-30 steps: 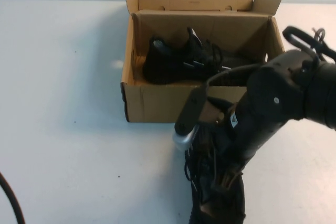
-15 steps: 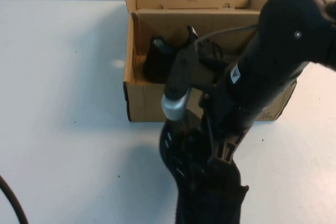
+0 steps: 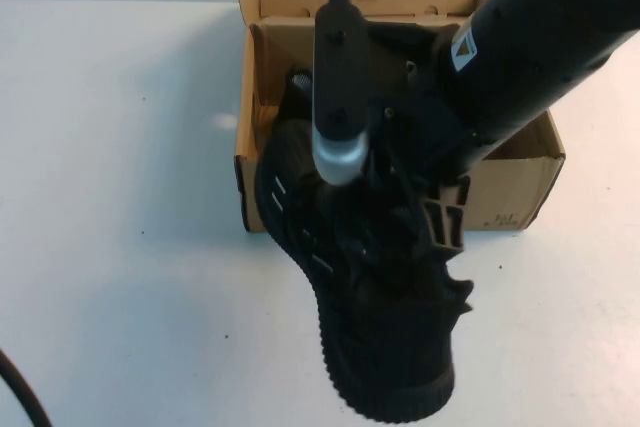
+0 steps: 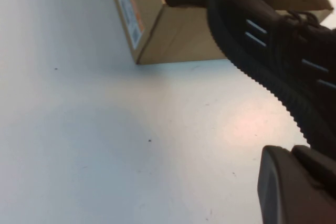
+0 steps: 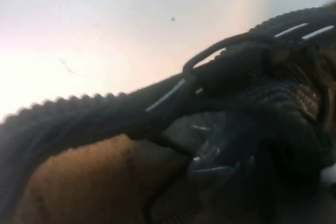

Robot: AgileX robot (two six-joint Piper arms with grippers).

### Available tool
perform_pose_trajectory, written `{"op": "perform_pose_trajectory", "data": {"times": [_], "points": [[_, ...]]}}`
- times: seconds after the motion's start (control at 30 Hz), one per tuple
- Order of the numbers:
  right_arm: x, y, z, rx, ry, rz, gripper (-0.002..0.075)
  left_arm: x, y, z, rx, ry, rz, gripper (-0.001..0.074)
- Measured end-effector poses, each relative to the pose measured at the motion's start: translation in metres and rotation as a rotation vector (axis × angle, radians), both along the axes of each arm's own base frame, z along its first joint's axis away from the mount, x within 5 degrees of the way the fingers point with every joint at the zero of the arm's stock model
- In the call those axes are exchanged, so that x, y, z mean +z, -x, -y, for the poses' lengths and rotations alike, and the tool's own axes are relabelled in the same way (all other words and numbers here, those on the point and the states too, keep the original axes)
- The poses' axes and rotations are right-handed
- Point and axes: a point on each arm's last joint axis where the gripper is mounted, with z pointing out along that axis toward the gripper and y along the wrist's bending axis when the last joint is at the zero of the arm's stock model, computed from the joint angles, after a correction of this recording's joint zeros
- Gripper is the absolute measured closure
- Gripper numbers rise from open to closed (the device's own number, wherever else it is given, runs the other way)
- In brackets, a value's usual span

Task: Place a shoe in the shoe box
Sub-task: Pick up the shoe from the table, then hand over the shoe

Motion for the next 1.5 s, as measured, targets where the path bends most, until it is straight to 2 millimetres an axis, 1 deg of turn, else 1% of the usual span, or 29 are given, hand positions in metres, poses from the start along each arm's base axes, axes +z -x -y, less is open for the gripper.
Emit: {"op": "perform_pose_trajectory", "data": {"times": [0.17,0.23,0.37,0.57,0.77,0.87,0.93,0.97,1.03,1.13,1.17,1.2,1.3,1.43,1.5], "points": [[0.002,-0.002,0.003,0.28,0.094,0.176,0.0715,0.001,0.001,0.002,-0.022,0.008,0.005,0.0736],[0.001,-0.004,0.005,0.34,0.143,0.226,0.0715,0.001,0.0,0.002,-0.025,0.004,0.006,0.0736],[0.001,-0.009,0.009,0.395,0.218,0.301,0.0715,-0.001,-0.006,0.003,-0.032,-0.01,-0.005,0.0736],[0.002,-0.009,0.007,0.467,0.218,0.345,0.0715,-0.006,-0.034,0.01,-0.057,-0.025,-0.055,0.0736],[0.002,-0.006,0.002,0.498,0.162,0.331,0.0715,-0.02,-0.068,0.023,-0.174,-0.042,-0.139,0.0736],[0.003,-0.004,0.0,0.515,0.131,0.322,0.0715,-0.028,-0.086,0.028,-0.19,-0.038,-0.17,0.0731],[0.003,-0.003,-0.001,0.52,0.114,0.315,0.0715,-0.034,-0.097,0.03,-0.194,-0.048,-0.183,0.0699],[0.003,-0.002,-0.001,0.52,0.109,0.313,0.0715,-0.037,-0.102,0.031,-0.197,-0.051,-0.198,0.0662],[0.003,-0.002,-0.002,0.521,0.107,0.31,0.0715,-0.045,-0.112,0.033,-0.196,-0.055,-0.238,0.0557],[0.003,-0.002,-0.002,0.523,0.108,0.309,0.0715,-0.056,-0.126,0.035,-0.192,-0.054,-0.297,0.0324],[0.003,-0.002,-0.002,0.523,0.108,0.309,0.0715,-0.061,-0.131,0.036,-0.188,-0.056,-0.314,0.0262],[0.003,-0.002,-0.002,0.523,0.108,0.309,0.0715,-0.065,-0.136,0.037,-0.184,-0.055,-0.331,0.0221],[0.003,-0.002,-0.001,0.524,0.109,0.309,0.0715,-0.077,-0.152,0.039,-0.168,-0.059,-0.364,0.0171],[0.003,-0.001,-0.002,0.526,0.096,0.303,0.0715,-0.087,-0.173,0.044,-0.169,-0.045,-0.41,0.0154],[0.003,0.0,-0.003,0.528,0.087,0.297,0.0715,-0.087,-0.184,0.049,-0.186,-0.022,-0.418,0.0152]]}}
